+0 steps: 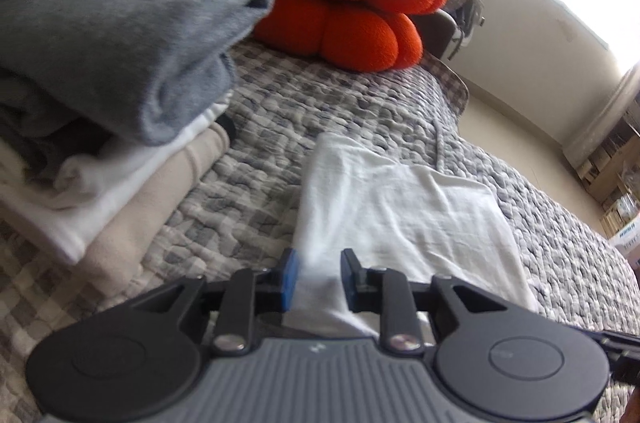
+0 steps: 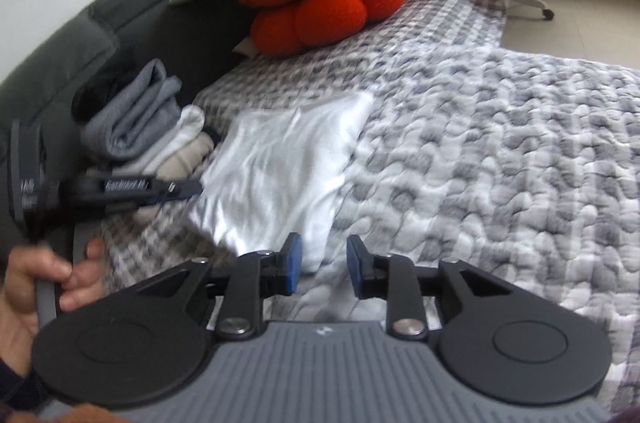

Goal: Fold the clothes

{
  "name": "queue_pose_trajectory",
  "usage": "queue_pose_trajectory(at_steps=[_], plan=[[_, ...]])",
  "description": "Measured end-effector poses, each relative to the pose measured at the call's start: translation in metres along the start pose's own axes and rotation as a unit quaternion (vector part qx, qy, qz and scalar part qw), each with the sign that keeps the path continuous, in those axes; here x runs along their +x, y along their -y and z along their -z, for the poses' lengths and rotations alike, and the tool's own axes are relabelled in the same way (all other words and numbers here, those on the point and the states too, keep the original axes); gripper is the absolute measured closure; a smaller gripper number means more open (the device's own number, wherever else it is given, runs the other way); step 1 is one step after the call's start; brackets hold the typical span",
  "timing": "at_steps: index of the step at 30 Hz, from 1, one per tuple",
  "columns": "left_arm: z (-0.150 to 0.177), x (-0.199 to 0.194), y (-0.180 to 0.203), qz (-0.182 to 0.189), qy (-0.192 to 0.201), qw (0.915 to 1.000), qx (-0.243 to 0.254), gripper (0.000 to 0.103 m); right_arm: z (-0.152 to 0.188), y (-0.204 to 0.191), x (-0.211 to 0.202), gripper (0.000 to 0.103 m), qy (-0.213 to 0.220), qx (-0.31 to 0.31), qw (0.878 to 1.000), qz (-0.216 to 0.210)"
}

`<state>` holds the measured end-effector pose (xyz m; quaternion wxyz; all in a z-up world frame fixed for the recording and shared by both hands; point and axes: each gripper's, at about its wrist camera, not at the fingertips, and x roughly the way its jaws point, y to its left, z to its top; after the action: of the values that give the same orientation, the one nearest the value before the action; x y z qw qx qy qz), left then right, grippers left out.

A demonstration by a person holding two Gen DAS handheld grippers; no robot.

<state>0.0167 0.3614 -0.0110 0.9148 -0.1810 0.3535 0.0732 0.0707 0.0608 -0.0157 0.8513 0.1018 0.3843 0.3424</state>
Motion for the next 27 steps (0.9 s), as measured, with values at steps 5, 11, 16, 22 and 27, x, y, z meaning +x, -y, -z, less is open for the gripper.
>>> queue_pose_trajectory(at_steps=[5,11,16,22,27], plan=[[0.005,0.006,0.000,0.002,-0.006,1.0000,0.000,0.070,-0.010,0.009,0.011,0.063,-0.006,0.014,1.000,-0.006],[0.007,0.015,-0.005,0.009,-0.010,0.9998,-0.017,0.064,-0.023,0.012,0.022,0.050,0.002,0.024,0.999,-0.042],[0.008,0.019,-0.006,0.013,-0.010,0.9997,-0.018,0.062,-0.030,0.017,0.039,0.050,-0.012,0.035,0.998,-0.053],[0.008,0.022,-0.006,0.018,-0.008,0.9997,-0.017,0.062,-0.034,0.013,0.060,0.049,-0.015,0.057,0.995,-0.079],[0.007,0.021,-0.013,0.030,-0.011,0.9985,-0.045,0.061,-0.030,0.001,0.070,0.083,-0.002,0.045,0.998,-0.051]])
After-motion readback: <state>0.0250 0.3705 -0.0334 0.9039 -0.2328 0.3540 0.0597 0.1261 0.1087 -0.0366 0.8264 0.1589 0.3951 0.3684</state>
